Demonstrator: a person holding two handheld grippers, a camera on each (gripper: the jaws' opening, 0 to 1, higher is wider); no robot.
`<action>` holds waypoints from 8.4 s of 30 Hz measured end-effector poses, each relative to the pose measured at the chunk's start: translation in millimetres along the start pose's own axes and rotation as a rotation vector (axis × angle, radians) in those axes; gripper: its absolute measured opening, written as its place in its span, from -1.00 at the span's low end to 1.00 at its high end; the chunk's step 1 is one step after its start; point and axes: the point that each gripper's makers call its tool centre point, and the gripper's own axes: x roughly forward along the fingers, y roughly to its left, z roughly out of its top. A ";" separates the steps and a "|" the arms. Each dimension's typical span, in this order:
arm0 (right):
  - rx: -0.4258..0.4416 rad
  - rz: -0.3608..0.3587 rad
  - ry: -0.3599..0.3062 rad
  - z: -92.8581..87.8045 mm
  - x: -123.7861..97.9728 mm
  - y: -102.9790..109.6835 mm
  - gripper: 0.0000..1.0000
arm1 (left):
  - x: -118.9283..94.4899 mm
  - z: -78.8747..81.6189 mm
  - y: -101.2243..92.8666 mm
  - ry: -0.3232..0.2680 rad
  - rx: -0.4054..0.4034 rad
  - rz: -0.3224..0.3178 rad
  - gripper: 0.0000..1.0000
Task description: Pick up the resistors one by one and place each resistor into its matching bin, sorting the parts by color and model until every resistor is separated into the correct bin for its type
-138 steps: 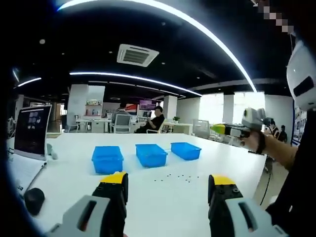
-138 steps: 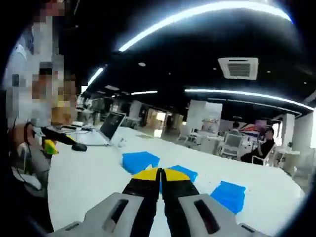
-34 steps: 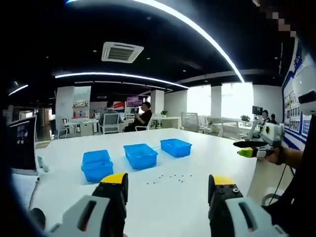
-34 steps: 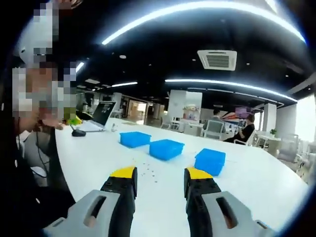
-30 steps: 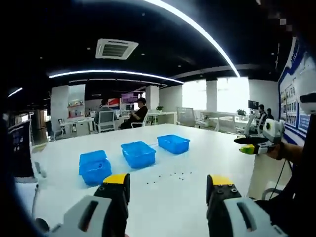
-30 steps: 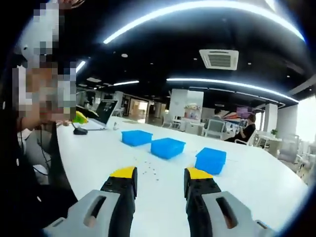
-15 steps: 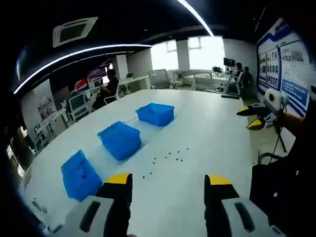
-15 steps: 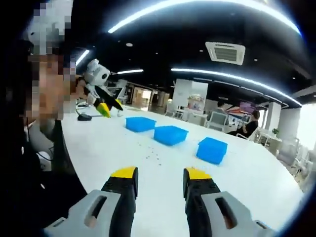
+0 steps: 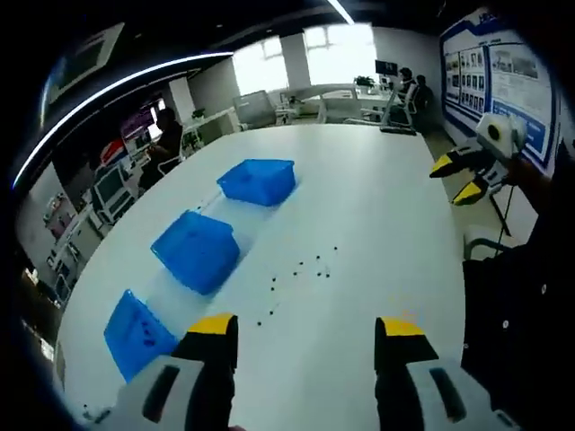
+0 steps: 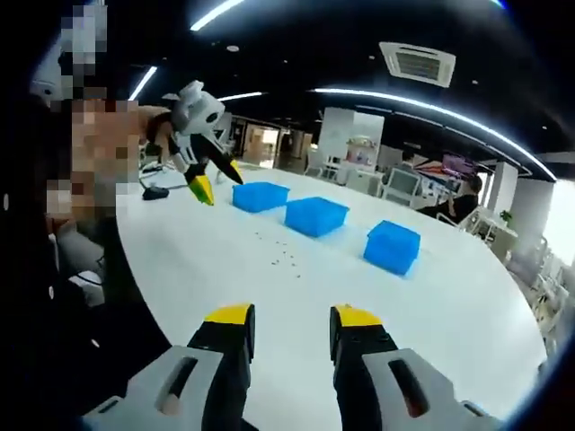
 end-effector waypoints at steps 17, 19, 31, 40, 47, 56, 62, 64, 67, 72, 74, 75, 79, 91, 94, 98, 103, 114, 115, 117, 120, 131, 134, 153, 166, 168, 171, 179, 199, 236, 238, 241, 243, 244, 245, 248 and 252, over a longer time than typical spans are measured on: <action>-0.043 0.072 0.065 18.4 -1.9 -16.8 -0.29 | -15.7 -12.4 -4.2 0.084 -0.043 -0.025 0.24; -0.046 0.086 0.078 14.4 -0.6 -12.0 -0.29 | -12.2 -15.3 -1.1 0.108 -0.048 -0.024 0.23; -0.033 0.087 0.090 7.6 -7.6 -4.3 -0.30 | 28.0 -19.8 30.8 0.252 -0.110 -0.039 -0.01; 0.021 0.065 0.104 -8.5 -11.3 -3.8 -0.31 | 68.7 -42.8 47.0 0.338 -0.187 -0.040 -0.28; 0.048 0.054 0.116 -15.7 -10.8 -5.6 -0.33 | 92.8 -44.5 54.2 0.330 -0.234 -0.046 -0.35; 0.061 0.054 0.131 -22.8 -9.8 -6.4 -0.33 | 104.7 -48.0 56.2 0.340 -0.251 -0.039 -0.51; 0.070 0.059 0.138 -26.1 -9.0 -5.0 -0.33 | 107.7 -50.8 57.7 0.344 -0.233 -0.026 -0.57; 0.072 0.058 0.139 -27.0 -9.1 -4.9 -0.33 | 108.2 -50.0 57.2 0.339 -0.243 -0.028 -0.59; 0.076 0.058 0.141 -28.3 -9.2 -4.4 -0.34 | 108.3 -50.0 57.3 0.336 -0.266 -0.031 -0.62; 0.074 0.061 0.144 -28.9 -9.9 -2.2 -0.35 | 107.5 -51.1 58.8 0.342 -0.287 -0.030 -0.74; 0.076 0.060 0.144 -29.0 -10.7 -1.6 -0.36 | 107.8 -50.6 56.7 0.341 -0.285 -0.037 -0.76; 0.077 0.060 0.144 -29.0 -11.0 -1.3 -0.36 | 107.9 -50.4 55.6 0.341 -0.284 -0.040 -0.79; 0.079 0.061 0.146 -31.1 -12.1 0.4 -0.36 | 108.6 -49.5 51.7 0.339 -0.266 -0.051 -0.88; 0.089 0.030 0.097 -25.3 -17.5 -3.9 -0.37 | 98.2 -27.4 38.5 0.083 -0.294 -0.095 -0.88; 0.096 0.003 0.069 -21.9 -18.6 -8.0 -0.37 | 86.7 -10.6 35.6 -0.051 -0.330 -0.094 -0.88; 0.131 -0.064 -0.021 -8.9 -23.1 -18.1 -0.36 | 63.3 13.4 31.8 -0.249 -0.371 -0.063 -0.88; 0.162 -0.120 -0.075 -2.5 -29.0 -26.6 -0.36 | 29.7 34.1 28.3 -0.508 -0.346 0.012 -0.88; 0.160 -0.179 -0.121 6.5 -35.2 -22.9 -0.36 | -1.7 39.4 17.8 -0.720 -0.373 0.115 -0.88; 0.154 -0.181 -0.123 7.6 -36.0 -22.4 -0.36 | -0.5 44.4 17.9 -0.721 -0.376 0.112 -0.88; 0.149 -0.186 -0.132 10.4 -38.1 -22.8 -0.36 | 2.1 51.9 19.9 -0.715 -0.374 0.113 -0.88; 0.147 -0.196 -0.140 12.4 -40.0 -25.1 -0.36 | 8.3 70.0 25.3 -0.711 -0.358 0.125 -0.88; 0.156 -0.257 -0.159 14.2 -50.4 -44.7 -0.34 | 61.4 182.5 51.5 -0.723 -0.262 0.092 -0.88; 0.157 -0.266 -0.162 14.1 -51.9 -48.0 -0.33 | 84.8 214.8 55.0 -0.720 -0.249 0.071 -0.88; 0.183 -0.285 -0.174 13.8 -52.1 -59.5 -0.33 | 182.2 275.0 60.5 -0.618 -0.246 0.059 -0.87; 0.173 -0.258 -0.166 15.4 -44.9 -54.3 -0.29 | 170.9 246.7 52.3 -0.594 -0.230 0.056 -0.09; 0.175 -0.228 -0.173 16.6 -39.7 -50.1 -0.26 | 160.1 237.8 51.6 -0.607 -0.259 0.046 -0.09; 0.161 -0.177 -0.158 14.9 -30.5 -42.1 -0.23 | 139.5 216.5 47.2 -0.608 -0.249 0.053 -0.09; 0.114 -0.031 -0.148 17.4 -9.5 -20.4 -0.20 | 81.1 136.5 41.6 -0.591 -0.241 0.098 -0.09; 0.005 0.154 -0.086 12.5 12.2 20.1 -0.20 | 4.1 -39.2 -4.1 -0.416 -0.314 0.076 -0.07; 0.032 0.141 0.003 -17.6 6.8 8.7 -0.20 | 107.8 -24.1 31.3 0.190 0.095 -0.185 -0.47; 0.033 0.138 0.006 -18.8 6.8 7.4 -0.20 | 112.4 -27.5 30.3 0.212 0.104 -0.195 -0.53; 0.036 0.136 0.007 -19.8 6.9 5.9 -0.20 | 118.5 -33.0 34.2 0.237 0.117 -0.186 -0.69; 0.040 0.136 0.009 -20.7 7.4 5.5 -0.20 | 119.4 -34.4 32.4 0.240 0.090 -0.198 -0.70; 0.041 0.137 0.010 -20.9 7.8 5.7 -0.20 | 119.2 -35.4 31.1 0.242 0.088 -0.204 -0.71; 0.041 0.138 0.012 -21.5 8.3 5.9 -0.20 | 118.9 -34.7 31.3 0.237 0.086 -0.209 -0.72; 0.043 0.140 0.017 -22.3 9.3 6.3 -0.20 | 118.8 -35.0 31.5 0.237 0.068 -0.220 -0.73; 0.040 0.141 0.019 -21.7 10.1 6.7 -0.20 | 118.7 -35.6 27.6 0.245 0.046 -0.253 -0.82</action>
